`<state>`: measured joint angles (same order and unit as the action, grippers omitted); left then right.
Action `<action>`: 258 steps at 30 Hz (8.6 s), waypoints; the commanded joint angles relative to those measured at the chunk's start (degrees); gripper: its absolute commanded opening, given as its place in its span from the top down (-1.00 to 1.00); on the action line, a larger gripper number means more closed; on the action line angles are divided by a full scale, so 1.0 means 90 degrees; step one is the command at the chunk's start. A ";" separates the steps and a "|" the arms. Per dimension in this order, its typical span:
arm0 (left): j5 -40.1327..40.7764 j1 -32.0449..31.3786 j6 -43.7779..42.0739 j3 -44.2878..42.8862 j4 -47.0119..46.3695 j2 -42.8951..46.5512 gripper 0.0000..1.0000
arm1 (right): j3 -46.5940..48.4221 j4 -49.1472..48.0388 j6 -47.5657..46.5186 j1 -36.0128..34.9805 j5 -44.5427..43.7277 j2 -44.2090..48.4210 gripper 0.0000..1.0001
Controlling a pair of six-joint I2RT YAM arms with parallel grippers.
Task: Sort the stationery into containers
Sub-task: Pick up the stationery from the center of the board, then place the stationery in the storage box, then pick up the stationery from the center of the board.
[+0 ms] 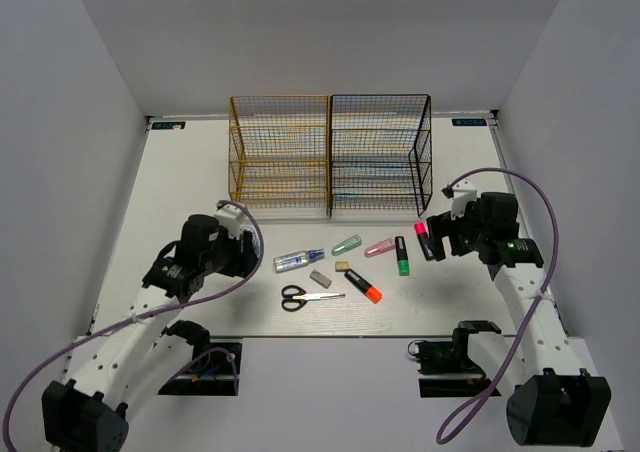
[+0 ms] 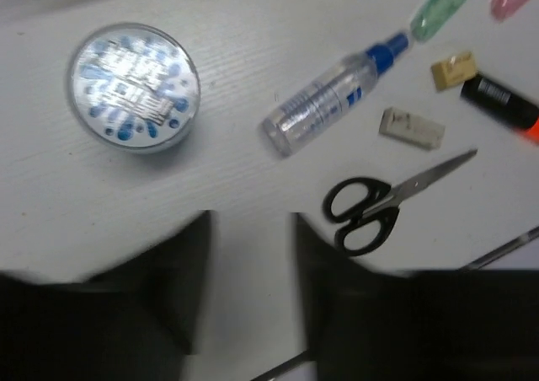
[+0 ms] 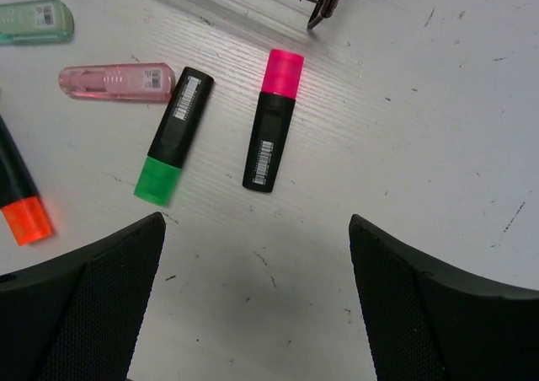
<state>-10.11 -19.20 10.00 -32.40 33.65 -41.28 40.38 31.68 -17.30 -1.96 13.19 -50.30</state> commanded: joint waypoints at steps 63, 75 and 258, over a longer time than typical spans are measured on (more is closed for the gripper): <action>0.3088 -0.1704 0.1038 -0.2472 -0.0204 -0.2161 1.00 | 0.0113 0.0640 -0.0852 -0.0085 0.2157 -0.0104 0.05; 0.1612 -0.0796 0.0871 -0.6111 -0.1306 -0.5039 1.00 | -0.0141 0.0484 -0.1174 -0.0076 0.2714 0.0023 1.00; 0.1807 -0.3228 -0.3084 -0.3812 0.0509 -0.6215 -0.29 | 0.0181 0.1763 -0.2941 -0.0027 0.4882 -0.0612 -0.19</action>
<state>7.86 -48.53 -17.91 -67.37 38.57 -97.78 42.24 46.65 -42.65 -2.37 56.71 -56.66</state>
